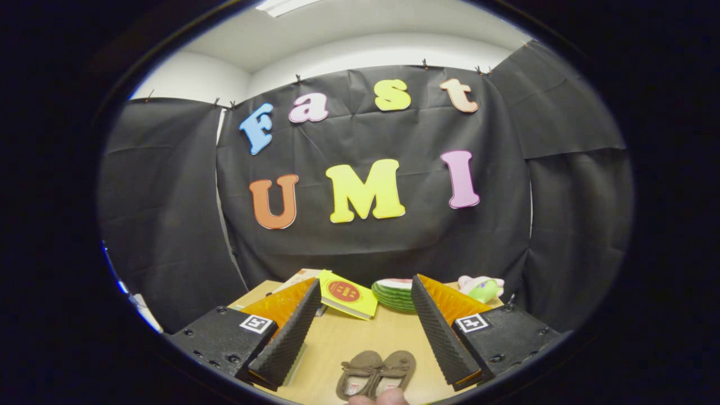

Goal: Open the storage box then place both shoes into the box .Put the left shoe in first, then the right shoe, with the right side of both shoes facing outward in a uniform manner.

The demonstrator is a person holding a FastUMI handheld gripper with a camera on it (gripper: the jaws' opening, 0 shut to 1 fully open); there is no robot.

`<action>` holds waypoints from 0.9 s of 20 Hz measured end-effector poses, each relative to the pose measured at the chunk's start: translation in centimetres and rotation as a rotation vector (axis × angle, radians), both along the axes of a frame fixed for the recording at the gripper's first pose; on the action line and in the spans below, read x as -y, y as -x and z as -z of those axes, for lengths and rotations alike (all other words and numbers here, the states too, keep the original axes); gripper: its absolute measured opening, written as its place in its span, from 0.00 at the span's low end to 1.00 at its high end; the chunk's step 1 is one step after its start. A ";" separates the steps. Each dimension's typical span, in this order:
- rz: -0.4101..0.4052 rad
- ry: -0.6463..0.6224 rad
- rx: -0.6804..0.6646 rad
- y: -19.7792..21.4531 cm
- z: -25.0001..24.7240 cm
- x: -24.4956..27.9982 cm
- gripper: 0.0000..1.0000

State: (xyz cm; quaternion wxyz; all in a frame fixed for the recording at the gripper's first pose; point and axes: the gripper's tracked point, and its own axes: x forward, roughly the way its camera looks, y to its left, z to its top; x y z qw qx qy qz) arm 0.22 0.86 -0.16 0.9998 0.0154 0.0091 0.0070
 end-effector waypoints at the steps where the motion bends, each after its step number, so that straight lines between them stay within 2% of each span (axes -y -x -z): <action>1: -0.001 0.002 -0.002 0.0 0.0 -0.1 1.00; 9: -0.065 -0.016 -0.035 -0.5 1.0 -2.5 1.00; 15: -0.181 -0.017 -0.130 -0.9 4.9 -6.8 1.00; 18: -0.255 0.002 -0.212 -1.2 8.8 -9.8 1.00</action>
